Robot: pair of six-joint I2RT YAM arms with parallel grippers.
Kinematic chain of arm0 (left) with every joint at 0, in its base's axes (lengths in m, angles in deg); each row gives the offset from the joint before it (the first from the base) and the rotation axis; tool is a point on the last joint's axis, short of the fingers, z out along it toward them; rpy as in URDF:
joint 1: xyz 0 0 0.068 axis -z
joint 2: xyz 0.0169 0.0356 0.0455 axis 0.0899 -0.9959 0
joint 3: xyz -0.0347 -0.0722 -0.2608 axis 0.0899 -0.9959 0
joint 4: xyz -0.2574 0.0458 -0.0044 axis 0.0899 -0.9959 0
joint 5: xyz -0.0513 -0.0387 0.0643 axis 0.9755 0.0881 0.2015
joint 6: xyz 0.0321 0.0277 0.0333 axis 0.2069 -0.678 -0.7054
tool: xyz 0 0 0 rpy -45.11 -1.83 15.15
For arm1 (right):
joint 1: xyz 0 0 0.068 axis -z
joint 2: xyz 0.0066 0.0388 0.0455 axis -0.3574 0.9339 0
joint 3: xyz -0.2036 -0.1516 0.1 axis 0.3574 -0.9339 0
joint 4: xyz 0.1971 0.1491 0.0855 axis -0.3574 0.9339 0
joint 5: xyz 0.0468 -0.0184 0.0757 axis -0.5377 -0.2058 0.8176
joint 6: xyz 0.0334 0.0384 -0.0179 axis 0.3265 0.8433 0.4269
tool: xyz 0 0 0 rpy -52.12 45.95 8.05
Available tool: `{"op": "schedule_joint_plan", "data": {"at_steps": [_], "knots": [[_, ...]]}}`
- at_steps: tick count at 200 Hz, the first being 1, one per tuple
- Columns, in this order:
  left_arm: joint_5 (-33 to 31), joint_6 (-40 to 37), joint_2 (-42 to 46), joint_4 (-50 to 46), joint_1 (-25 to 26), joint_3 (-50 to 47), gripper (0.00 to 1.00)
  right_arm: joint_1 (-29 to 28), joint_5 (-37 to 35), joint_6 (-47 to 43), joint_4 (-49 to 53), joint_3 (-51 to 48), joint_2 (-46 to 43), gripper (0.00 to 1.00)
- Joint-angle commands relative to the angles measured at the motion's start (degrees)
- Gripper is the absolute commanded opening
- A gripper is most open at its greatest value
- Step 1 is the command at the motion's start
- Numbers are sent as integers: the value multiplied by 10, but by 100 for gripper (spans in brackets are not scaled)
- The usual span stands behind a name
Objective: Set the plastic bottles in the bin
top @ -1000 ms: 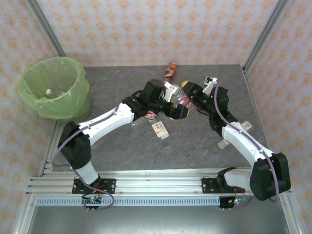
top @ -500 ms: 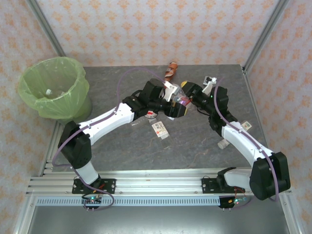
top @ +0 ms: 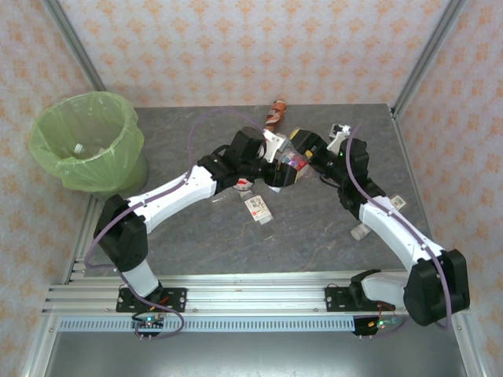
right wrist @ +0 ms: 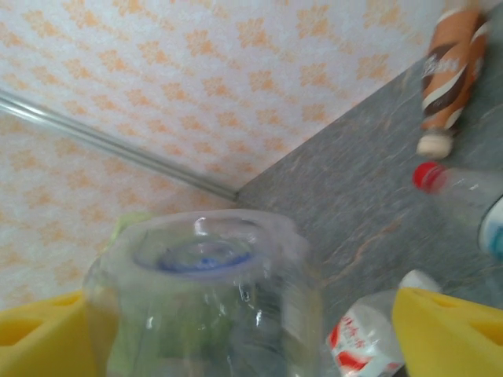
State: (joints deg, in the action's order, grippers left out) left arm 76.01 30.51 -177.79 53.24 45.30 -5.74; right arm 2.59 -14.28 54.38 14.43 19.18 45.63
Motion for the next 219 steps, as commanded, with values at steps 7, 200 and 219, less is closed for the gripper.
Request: {"op": "schedule_joint_plan", "data": {"at_steps": [7, 200, 219], "knots": [[-66, 4, 4, -22, -3, 11, 57, -2, -71, -18, 35, 4, -48, 99], [-442, 46, 85, -150, -106, 9, 57, -2, -278, -87, 249, 10, -4, 99], [-489, 44, 100, -167, -120, 11, 57, -2, -292, -84, 256, 21, 13, 99]]}}
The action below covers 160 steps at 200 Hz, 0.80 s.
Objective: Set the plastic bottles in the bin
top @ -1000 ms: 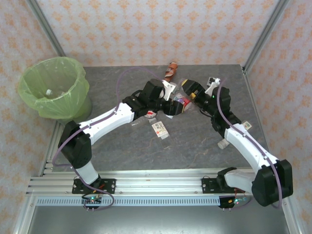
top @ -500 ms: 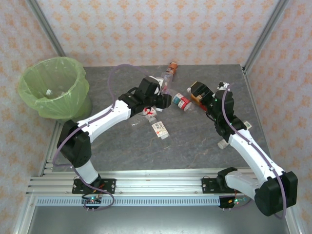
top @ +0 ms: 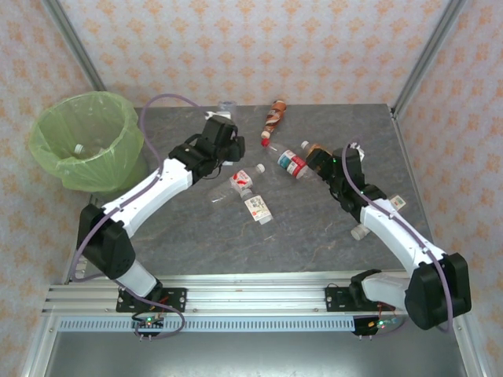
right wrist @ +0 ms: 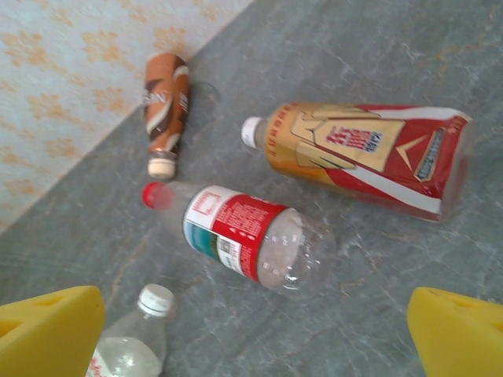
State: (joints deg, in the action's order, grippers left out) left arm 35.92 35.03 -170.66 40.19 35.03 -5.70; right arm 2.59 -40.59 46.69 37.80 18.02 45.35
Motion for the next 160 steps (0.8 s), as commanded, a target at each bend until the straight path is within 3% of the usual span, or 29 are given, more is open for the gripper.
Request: {"op": "schedule_joint_plan", "data": {"at_steps": [1, 99, 160], "knots": [[-91, -1, 29, -37, -18, 11, 57, -1, -31, -6, 23, 32, 16, 99], [-302, -97, 114, -66, -84, 58, 58, -2, -10, -25, 3, 33, 26, 99], [-324, -154, 147, -33, -177, 88, 59, -2, 21, -37, -67, -11, -7, 99]]}}
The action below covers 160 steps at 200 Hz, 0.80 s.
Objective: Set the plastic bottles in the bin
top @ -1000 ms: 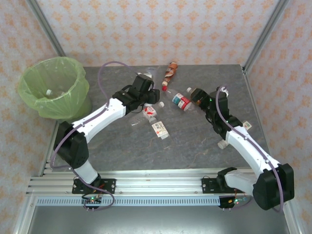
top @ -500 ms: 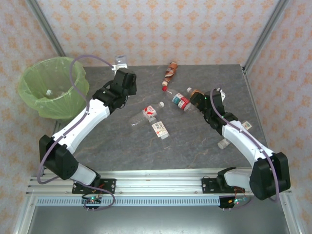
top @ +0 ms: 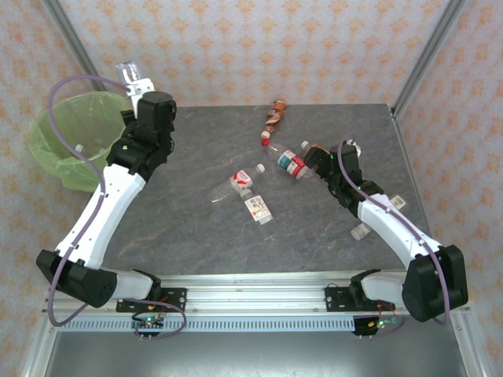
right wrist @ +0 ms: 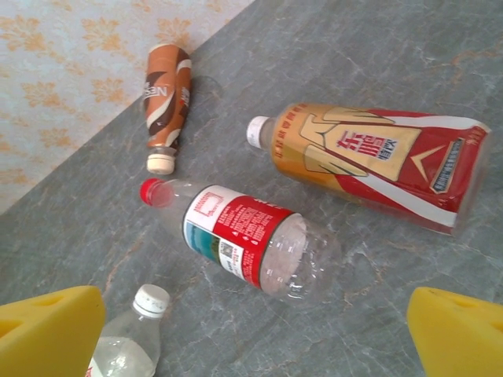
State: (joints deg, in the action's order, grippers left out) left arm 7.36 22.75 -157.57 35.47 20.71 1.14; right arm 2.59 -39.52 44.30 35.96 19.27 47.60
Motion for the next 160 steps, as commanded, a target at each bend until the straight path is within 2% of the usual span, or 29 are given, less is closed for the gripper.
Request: {"op": "schedule_joint_plan", "data": {"at_steps": [1, 38, 87, 120, 160], "knots": [[-38, -31, 17, 15, -36, 20, 59, -2, 10, -13, -50, -24, -32, 99], [8, -5, 23, 23, -128, 11, 60, -2, 5, -30, -42, -36, -57, 99], [78, 34, -30, 10, -233, 26, 60, -2, 11, -35, -70, -62, -86, 99], [74, 48, -94, -16, -267, 59, 61, -1, -15, -21, -54, -61, -89, 99], [126, 89, -148, -58, -294, 92, 63, -2, -12, -19, -51, -59, -91, 99]]}}
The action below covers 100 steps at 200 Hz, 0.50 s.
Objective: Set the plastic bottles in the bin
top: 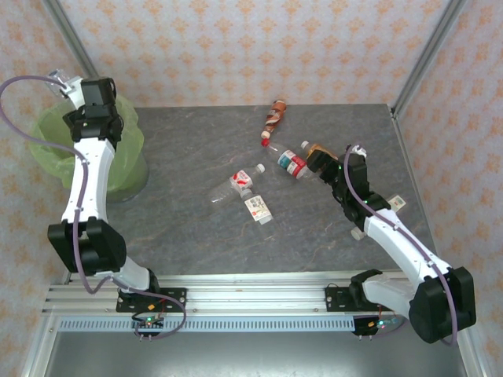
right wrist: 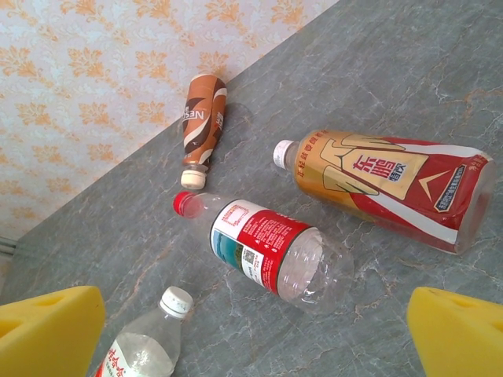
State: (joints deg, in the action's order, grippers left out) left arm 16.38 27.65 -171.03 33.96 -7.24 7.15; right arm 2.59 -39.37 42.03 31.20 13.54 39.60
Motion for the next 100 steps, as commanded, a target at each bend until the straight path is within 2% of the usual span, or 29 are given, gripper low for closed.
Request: {"op": "schedule_joint_plan", "data": {"at_steps": [1, 31, 100], "knots": [[40, 41, -14, -44, -15, 32, 63, -2, -14, 3, -3, -2, -11, 99], [134, 72, -23, -42, -32, 15, 64, -2, -12, -5, 9, -1, -15, 99], [176, 87, -40, -67, -34, 19, 69, -2, 3, -14, 3, -1, -7, 99]]}}
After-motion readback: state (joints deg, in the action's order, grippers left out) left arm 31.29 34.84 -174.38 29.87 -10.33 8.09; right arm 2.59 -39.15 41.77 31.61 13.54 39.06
